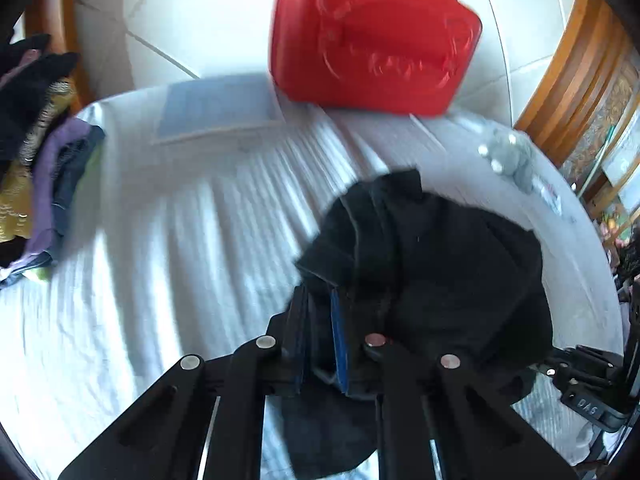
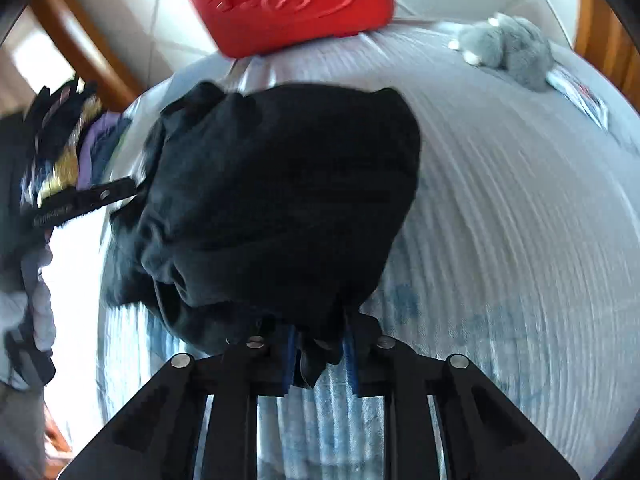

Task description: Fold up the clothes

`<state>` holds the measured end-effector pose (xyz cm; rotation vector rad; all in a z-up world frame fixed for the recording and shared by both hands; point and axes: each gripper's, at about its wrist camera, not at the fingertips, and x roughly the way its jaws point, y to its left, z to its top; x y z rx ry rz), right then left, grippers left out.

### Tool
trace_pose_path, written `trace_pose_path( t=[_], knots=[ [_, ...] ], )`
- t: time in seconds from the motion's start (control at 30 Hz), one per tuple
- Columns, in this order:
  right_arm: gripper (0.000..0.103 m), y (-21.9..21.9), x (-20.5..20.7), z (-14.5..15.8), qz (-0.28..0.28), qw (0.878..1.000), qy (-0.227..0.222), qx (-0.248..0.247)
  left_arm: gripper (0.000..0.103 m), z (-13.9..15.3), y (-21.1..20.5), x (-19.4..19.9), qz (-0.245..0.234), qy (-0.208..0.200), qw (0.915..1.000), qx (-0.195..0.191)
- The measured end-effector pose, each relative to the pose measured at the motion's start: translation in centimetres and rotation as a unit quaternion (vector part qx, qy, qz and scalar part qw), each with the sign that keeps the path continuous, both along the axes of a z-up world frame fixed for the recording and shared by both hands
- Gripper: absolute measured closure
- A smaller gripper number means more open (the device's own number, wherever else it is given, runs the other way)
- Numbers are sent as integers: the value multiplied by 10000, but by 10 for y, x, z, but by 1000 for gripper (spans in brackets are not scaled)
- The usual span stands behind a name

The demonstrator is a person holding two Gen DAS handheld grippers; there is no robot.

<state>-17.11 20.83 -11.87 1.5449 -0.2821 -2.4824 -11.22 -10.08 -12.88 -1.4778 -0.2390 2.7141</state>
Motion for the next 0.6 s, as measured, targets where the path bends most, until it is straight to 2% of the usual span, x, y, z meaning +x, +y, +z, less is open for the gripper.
trace_pose_path(
  t=[0.07, 0.13, 0.17, 0.2, 0.23, 0.27, 0.33, 0.4, 0.43, 0.53, 0.57, 0.6],
  knots=[
    [91, 2, 12, 8, 45, 10000, 18, 45, 92, 7, -11, 8, 45, 34, 10000, -54],
    [91, -1, 19, 1, 215, 9993, -242, 181, 91, 3, -17, 10, -97, -59, 9997, 218],
    [91, -3, 21, -7, 304, 9982, -419, 292, 85, 1, -18, 9, -191, -90, 9992, 342],
    [91, -5, 22, -15, 393, 9969, -595, 342, 74, 0, -16, 9, -286, -63, 9988, 398],
    [91, -4, 24, -17, 429, 9962, -689, 330, 37, -1, -12, 7, -447, -24, 9977, 504],
    [90, -2, 27, -13, 406, 9967, -647, 281, 14, -2, -9, 5, -593, 16, 9964, 609],
    [88, 3, 34, -1, 319, 9981, -512, 107, 14, -3, -3, 0, -810, 63, 9946, 646],
    [80, 8, 36, 7, 201, 9991, -384, -13, 14, -5, 5, -6, -1011, 75, 9931, 585],
    [79, 10, 36, 10, 139, 9994, -319, -66, 14, -8, 9, -10, -1080, 46, 9927, 534],
    [79, 16, 35, 14, -58, 9997, -199, -164, 20, -24, 21, -24, -1310, -271, 9895, 548],
    [79, 16, 35, 12, -122, 9996, -189, -187, 36, -31, 23, -28, -1354, -407, 9880, 624],
    [79, 17, 34, 11, -201, 9993, -180, -240, 46, -37, 25, -31, -1370, -523, 9871, 644]
  ],
)
